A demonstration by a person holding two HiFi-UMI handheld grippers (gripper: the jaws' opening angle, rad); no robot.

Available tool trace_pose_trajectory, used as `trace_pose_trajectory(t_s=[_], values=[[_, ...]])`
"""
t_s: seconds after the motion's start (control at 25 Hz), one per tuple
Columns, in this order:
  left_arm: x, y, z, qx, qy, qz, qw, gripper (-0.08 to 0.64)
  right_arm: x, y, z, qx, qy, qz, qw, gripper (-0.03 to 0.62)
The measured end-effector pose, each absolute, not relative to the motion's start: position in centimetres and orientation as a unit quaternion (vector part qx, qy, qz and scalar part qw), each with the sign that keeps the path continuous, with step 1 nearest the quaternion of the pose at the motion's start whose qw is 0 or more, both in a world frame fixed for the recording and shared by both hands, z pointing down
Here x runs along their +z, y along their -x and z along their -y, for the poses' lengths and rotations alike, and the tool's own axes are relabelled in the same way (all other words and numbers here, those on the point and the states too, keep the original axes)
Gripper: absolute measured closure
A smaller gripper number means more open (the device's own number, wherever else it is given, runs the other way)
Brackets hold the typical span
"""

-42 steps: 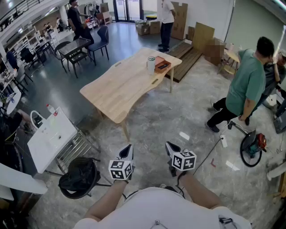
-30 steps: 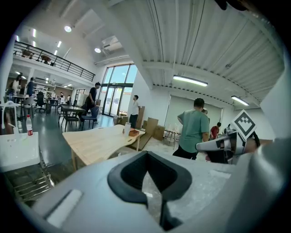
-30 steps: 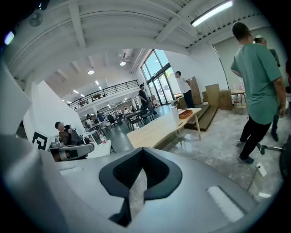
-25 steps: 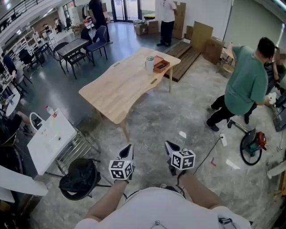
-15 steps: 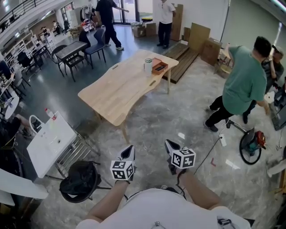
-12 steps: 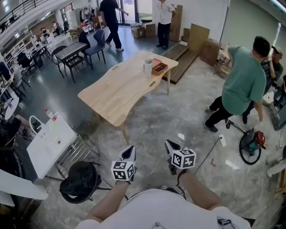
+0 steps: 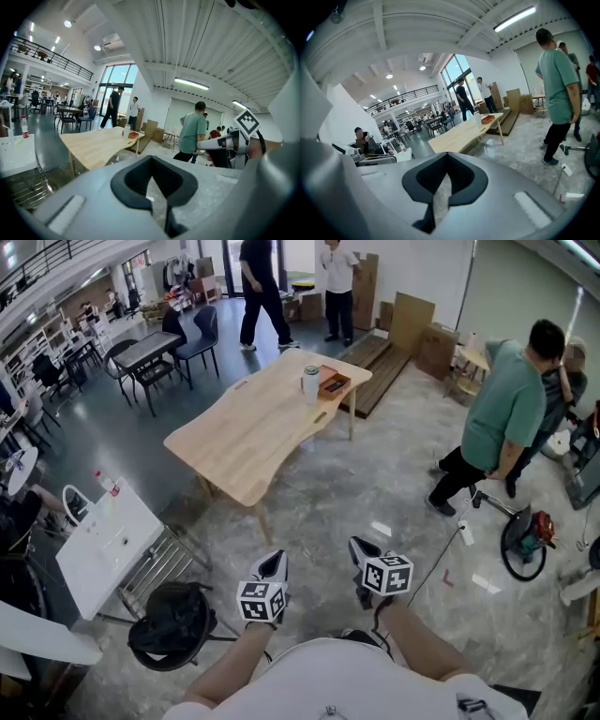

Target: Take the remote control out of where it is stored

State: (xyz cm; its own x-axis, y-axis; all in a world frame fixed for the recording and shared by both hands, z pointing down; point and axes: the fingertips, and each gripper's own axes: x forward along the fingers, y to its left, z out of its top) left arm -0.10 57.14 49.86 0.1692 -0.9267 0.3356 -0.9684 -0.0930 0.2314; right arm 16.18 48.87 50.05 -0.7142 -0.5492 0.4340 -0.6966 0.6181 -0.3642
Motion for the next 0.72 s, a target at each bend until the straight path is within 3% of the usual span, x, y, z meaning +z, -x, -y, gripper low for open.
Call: trace_pose_trajectory(t_s=[0.4,0.72], values=[[51.6,2.3,-58.3,0.048,-0.738,0.637,0.219,0.558,51.1,-14.5,-50.8,0.268,-0.361,0.881,0.146,0.565],[52.4,1.7,-53.5,0.053,-0.747,0.625,0.22,0.558,51.7,-15.7,-46.2,0.271,-0.379,0.874,0.136,0.565]])
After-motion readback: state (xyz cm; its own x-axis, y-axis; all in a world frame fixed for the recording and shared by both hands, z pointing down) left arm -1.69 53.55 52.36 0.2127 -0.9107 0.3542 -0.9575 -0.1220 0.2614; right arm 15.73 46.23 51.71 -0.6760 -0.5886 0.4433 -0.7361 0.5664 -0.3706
